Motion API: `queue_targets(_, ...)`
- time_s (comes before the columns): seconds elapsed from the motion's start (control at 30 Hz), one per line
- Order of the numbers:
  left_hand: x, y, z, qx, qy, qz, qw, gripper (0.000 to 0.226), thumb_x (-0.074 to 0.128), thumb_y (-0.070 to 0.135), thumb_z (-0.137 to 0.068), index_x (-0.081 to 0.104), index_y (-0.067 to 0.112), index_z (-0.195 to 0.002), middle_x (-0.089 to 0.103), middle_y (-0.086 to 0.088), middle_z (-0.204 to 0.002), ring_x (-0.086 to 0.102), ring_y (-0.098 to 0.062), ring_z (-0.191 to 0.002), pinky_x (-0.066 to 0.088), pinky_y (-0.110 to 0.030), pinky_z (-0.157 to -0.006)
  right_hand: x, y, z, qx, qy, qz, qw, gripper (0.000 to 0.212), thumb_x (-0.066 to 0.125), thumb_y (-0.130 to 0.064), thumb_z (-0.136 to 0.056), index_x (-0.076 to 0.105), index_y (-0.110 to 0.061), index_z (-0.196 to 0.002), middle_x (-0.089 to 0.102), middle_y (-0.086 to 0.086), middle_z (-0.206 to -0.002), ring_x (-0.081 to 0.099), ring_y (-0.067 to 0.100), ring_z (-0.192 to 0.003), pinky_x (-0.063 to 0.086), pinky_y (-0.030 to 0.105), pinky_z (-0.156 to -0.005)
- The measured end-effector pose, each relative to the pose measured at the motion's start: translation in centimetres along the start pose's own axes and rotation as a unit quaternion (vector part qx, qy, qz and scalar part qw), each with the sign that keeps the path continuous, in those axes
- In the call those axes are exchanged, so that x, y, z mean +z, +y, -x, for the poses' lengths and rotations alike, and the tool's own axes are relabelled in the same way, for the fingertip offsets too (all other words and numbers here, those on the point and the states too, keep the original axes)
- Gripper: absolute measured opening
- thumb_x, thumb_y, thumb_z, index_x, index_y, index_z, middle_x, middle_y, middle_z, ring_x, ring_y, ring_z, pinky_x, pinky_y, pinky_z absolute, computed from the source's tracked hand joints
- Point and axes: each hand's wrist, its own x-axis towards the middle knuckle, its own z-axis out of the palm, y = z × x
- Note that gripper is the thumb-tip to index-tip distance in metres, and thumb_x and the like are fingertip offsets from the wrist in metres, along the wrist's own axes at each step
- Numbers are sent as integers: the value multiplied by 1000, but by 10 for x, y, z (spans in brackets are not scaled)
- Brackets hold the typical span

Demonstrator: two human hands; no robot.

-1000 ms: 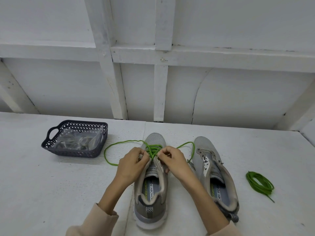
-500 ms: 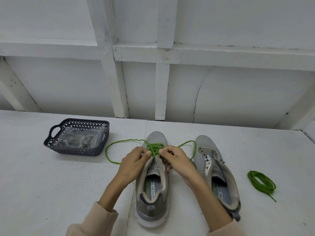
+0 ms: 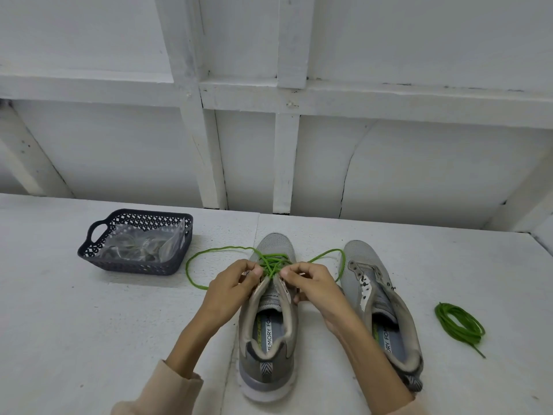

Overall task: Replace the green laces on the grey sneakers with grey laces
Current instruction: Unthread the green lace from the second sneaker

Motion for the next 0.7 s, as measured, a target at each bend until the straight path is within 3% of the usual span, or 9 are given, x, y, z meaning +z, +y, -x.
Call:
queue_targets(0.1,-3,-2,-1,12,-11,18,1000,9,65,39,-91,66,30,-90,69,15,-90,61,2,-77,46,-25,-74,1,-2,0,-1,5,16,1000,6,66,-8,-89,69,-12,-85,60,-3,-67,54,2,-54,44,19,-51)
queue_targets(0.17,-2,-1,-2,14,4,-16,1000,17,59,47,-89,64,31,-89,69,14,-86,62,-5,-78,46,-30,-78,3,-4,-3,14,4,34,999,10,61,-9,-91,66,-12,-83,57,-1,-68,50,7,-56,43,20,-51)
queue_targets(0.3,2,1,-5,25,27,-57,998,15,51,38,-99,60,27,-93,66,10,-80,62,-13,-78,44,-36,-83,5,-4,-3,36,8,4,999,12,55,-12,-96,63,-11,-87,51,0,-69,45,9,-60,40,20,-51)
queue_targets(0.5,-2,-6,-2,36,8,22,999,12,67,41,-87,65,30,-88,68,16,-90,60,2,-72,50,-30,-74,2,0,2,0,23,-3,1000,3,68,-7,-86,69,-6,-84,59,0,-64,52,7,-55,44,20,-50)
queue_targets(0.63,1,-7,-4,20,51,65,996,12,58,33,-96,62,24,-89,70,12,-83,67,-14,-72,54,-47,-80,6,0,-1,9,50,-26,998,10,56,-8,-94,61,-7,-86,52,4,-68,44,11,-55,40,20,-48)
queue_targets(0.7,3,-7,-3,12,55,75,996,14,58,36,-96,63,24,-91,71,10,-78,67,-11,-70,56,-44,-79,6,1,0,9,59,-46,997,9,58,-11,-94,62,-7,-87,53,4,-69,45,11,-55,40,21,-48)
